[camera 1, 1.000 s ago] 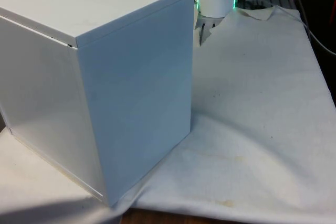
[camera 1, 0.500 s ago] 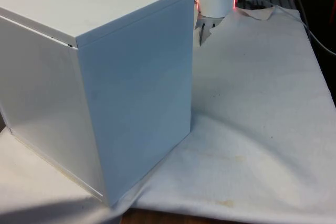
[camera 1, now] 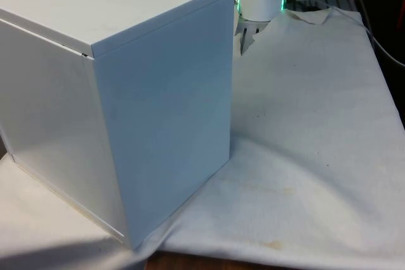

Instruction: Open the drawer, then close it.

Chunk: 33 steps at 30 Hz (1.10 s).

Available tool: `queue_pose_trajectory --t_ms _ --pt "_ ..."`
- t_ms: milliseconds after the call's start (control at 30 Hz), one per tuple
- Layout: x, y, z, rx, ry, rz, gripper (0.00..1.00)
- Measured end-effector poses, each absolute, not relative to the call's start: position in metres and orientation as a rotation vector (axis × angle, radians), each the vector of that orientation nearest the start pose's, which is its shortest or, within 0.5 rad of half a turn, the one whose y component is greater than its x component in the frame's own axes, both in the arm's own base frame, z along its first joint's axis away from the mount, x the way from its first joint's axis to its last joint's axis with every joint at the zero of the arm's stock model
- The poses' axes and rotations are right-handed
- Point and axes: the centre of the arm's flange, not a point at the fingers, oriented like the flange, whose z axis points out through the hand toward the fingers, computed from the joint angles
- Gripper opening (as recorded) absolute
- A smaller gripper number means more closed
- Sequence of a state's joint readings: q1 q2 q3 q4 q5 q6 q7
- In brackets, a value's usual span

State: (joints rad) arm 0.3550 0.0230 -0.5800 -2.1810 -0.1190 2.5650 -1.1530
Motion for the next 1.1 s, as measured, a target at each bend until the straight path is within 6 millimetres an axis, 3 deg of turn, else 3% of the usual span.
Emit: queue_pose_trajectory --t_ms 367,733,1100 --pt "0.549 -0.121 0.443 -2.975 -1.671 -0.420 1.00" --pt "0.544 -0.097 0.438 -2.945 -1.688 -0.421 1.00" --pt "0.534 -0.089 0.436 -2.951 -1.703 -0.423 1.00"
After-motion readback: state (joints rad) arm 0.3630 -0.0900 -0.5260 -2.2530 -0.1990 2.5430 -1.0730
